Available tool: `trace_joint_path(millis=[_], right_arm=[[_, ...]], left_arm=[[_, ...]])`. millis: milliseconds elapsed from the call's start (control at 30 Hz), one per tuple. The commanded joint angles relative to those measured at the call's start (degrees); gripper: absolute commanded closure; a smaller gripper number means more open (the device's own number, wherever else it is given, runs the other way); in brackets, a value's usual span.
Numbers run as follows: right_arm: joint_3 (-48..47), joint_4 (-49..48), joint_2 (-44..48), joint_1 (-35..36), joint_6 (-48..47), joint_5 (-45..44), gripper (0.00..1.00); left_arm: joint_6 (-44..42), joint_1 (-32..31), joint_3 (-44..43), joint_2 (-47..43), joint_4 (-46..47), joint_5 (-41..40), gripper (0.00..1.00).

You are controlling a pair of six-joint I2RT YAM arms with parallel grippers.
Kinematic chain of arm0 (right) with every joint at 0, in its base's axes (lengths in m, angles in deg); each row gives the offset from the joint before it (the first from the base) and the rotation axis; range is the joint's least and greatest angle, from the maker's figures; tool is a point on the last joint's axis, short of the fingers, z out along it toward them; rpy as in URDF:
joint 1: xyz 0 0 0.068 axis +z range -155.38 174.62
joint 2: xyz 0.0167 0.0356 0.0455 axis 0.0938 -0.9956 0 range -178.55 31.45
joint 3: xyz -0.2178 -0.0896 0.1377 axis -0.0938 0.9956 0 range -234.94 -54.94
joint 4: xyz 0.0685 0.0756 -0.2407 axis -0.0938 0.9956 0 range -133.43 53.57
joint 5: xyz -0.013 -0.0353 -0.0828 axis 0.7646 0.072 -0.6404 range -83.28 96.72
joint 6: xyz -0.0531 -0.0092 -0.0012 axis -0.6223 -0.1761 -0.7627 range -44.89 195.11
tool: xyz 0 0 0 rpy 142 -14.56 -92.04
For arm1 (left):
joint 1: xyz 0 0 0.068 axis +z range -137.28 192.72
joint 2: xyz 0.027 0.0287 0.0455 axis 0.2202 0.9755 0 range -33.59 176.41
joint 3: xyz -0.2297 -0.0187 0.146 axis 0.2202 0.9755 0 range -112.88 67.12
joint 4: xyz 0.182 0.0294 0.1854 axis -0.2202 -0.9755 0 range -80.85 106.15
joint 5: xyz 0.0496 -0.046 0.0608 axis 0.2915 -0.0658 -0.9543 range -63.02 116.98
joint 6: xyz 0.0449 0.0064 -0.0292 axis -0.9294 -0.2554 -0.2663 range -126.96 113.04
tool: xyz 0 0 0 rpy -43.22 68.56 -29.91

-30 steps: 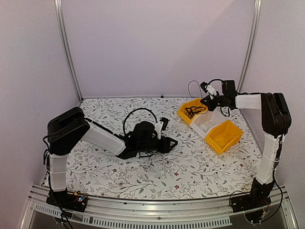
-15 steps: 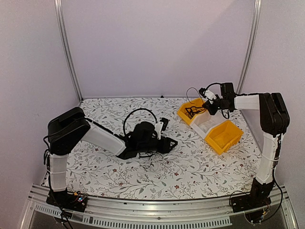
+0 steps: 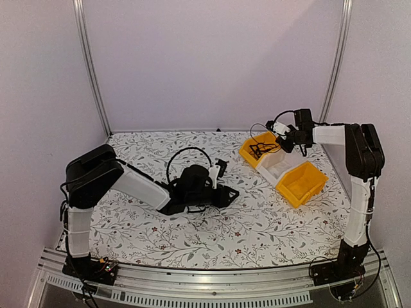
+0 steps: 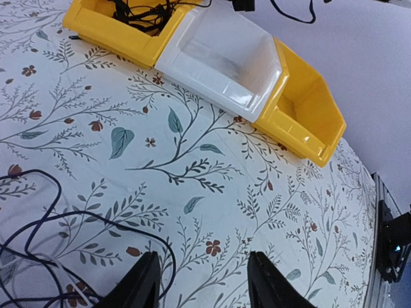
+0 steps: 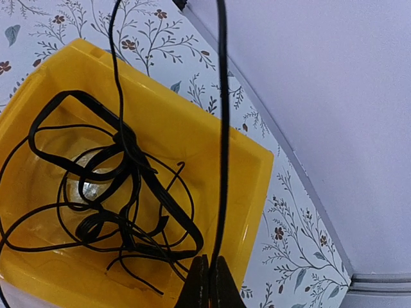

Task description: Untangle the cables

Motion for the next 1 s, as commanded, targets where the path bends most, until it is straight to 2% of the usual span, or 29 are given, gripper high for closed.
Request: trace_joint_path(millis=[0,267,567,700,833,967], right_arm=[[-4.5,1.3,-2.7,0.8,-4.2,-3.2,1.00],[-5.7,0.0,-5.5,4.3,-29.3,-12.5,1.00],[-6.9,-1.3,-6.3,4.7,-42.7,-18.5,1.00],[-8.3,-6.0,-6.6,4.4,-50.0,-19.7,1.00],[-10.0,-10.2,-8.7,4.2,-60.5,-19.5,1.00],[-11.6,-10.1,-11.2,4.2,-69.3,-20.8,0.97]], left_arm=[[0.1,-0.5,-0.6,1.0,1.0,0.1,0.54],[0.0,-0.5,-0.7,0.9,0.5,-0.5,0.54],[-0.4,-0.2,-0.5,0.0,-0.1,-1.2,0.54],[-0.4,-0.1,-0.4,-0.5,-0.5,-1.4,0.54],[-0.6,-0.1,-0.4,-0.9,-0.8,-1.7,0.54],[-0.4,-0.1,-0.1,-1.2,-1.0,-2.0,0.54]])
